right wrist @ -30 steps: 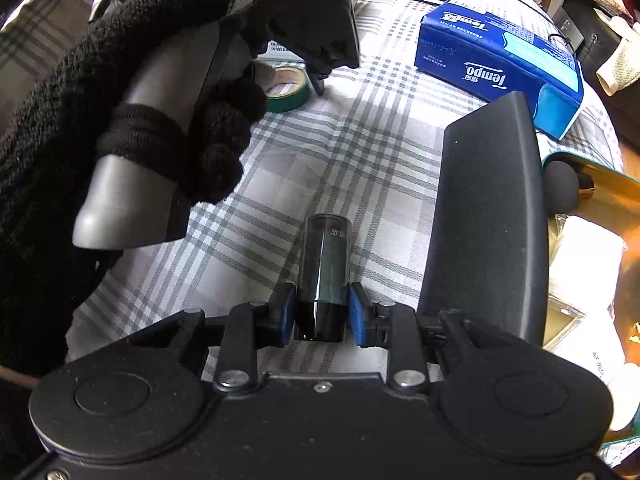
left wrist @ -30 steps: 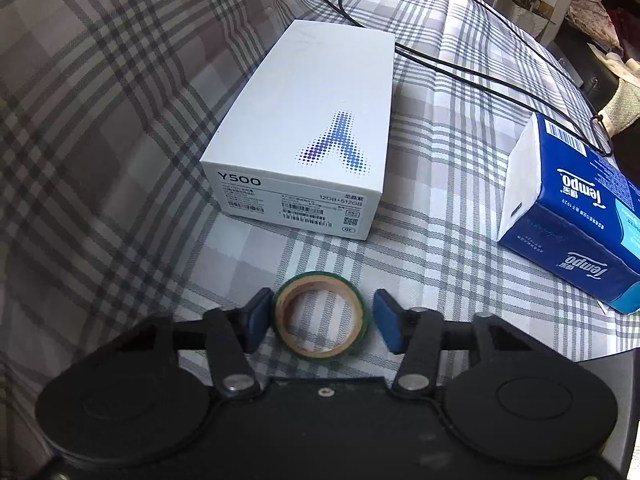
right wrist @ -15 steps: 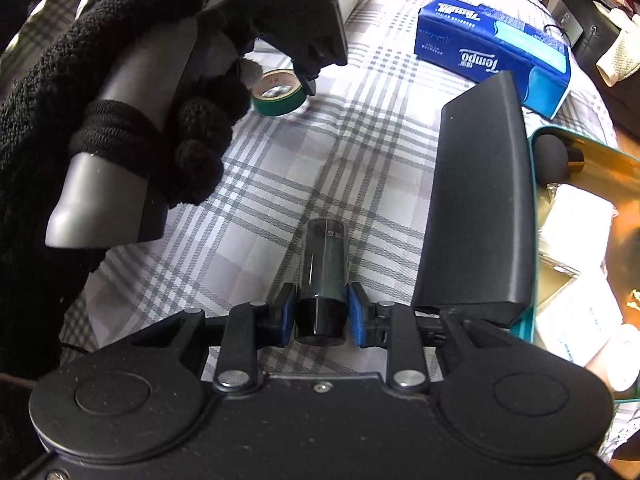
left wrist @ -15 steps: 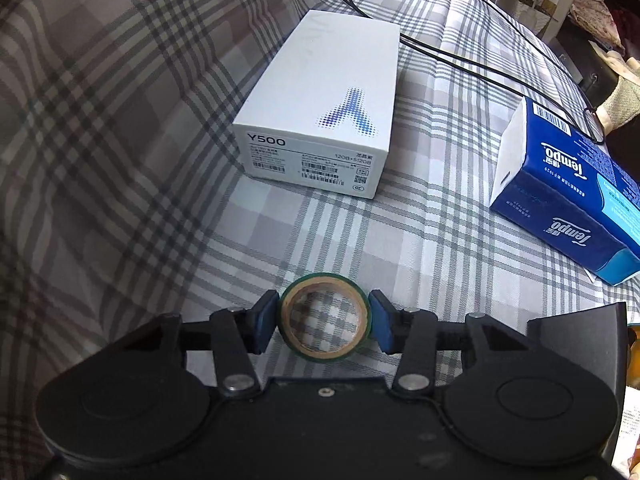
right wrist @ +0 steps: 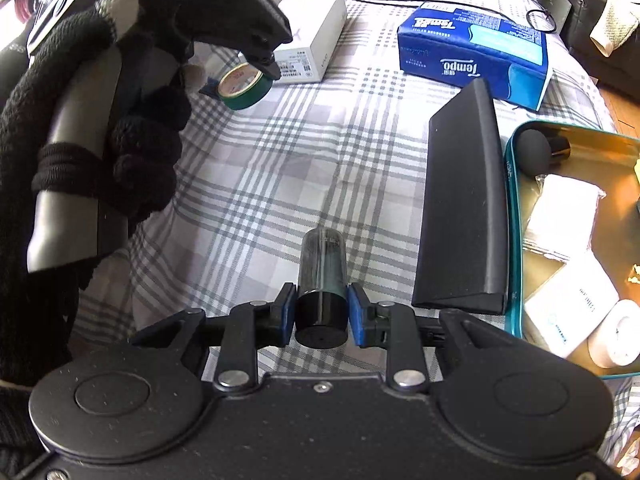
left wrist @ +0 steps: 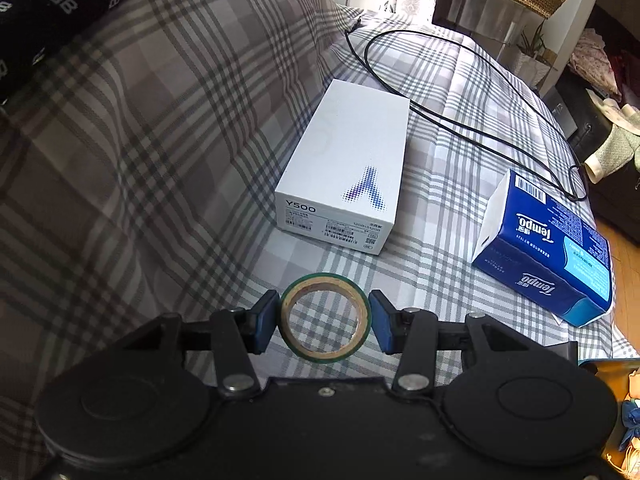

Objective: Organize soft objects
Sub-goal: 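Carry the tape and bottle to the gold tray and release them with both grippers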

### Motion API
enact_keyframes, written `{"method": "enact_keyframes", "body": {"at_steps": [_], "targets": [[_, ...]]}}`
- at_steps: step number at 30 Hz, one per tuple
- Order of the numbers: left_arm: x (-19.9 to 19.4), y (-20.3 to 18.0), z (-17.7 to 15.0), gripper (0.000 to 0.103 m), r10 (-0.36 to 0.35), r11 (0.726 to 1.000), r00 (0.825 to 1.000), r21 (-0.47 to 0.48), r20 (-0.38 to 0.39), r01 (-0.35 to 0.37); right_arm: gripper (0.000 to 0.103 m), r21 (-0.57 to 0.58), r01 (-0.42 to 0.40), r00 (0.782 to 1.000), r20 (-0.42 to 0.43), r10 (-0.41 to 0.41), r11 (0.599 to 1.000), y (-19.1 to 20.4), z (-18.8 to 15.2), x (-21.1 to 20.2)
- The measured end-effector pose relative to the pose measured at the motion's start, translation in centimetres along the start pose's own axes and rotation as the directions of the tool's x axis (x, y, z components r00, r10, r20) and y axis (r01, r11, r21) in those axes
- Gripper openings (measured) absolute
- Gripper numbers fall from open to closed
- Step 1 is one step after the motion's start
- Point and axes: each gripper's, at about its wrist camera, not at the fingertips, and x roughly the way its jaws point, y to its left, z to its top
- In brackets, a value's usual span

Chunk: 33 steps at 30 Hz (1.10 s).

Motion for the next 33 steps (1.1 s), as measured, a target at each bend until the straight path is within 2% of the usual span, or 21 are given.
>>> {"method": "enact_keyframes", "body": {"at_steps": [3,11,16,19,23,27,30,33], "targets": [[-0.6,0.4,0.2,0.045,0.006,1.0,1.0,-0.014,0.006,-0.006,0.029,0.016,-0.024,0.999,0.026,0.024,1.0,-0.4,0.5,-0.9],[-2.3,0.7,0.5,0.045,0.014,1.0,0.999,-0.027,0.031,-0.013,0.029,0.092,-0.034,0.994,0.111,0.024,0.995,-2.9,2.1,-4.5],[-3.8,0.0,0.7,0.045,-0.002,1.0,0.998,-0.015,0.058,0.002,0.029,0.175,0.017,0.986,0.161,-0.046,0.984,-6.4,3.1,-7.1],[-4.8,-1.1,0.6,0.045,-0.023,1.0,0.997,0.009,0.075,0.022,0.029,0.257,0.058,0.979,0.176,-0.106,0.965,-9.5,3.6,-8.5],[-6.1,-4.0,0.0,0.045,-0.08,0.995,0.993,0.072,0.083,0.074,0.029,0.354,0.104,0.967,0.181,-0.177,0.93,-13.5,4.3,-10.8],[-7.1,-7.8,-1.4,0.045,-0.156,0.978,0.986,0.152,0.062,0.146,0.029,0.403,0.18,0.947,0.175,-0.269,0.897,-16.6,4.8,-13.1],[-7.8,-11.0,-3.0,0.045,-0.223,0.952,0.974,0.222,0.028,0.211,0.029,0.432,0.183,0.947,0.164,-0.276,0.883,-18.4,5.2,-14.1],[-8.6,-13.7,-4.9,0.045,-0.293,0.919,0.956,0.271,-0.012,0.285,0.029,0.445,0.152,0.955,0.164,-0.247,0.883,-19.7,5.5,-14.9]]}}
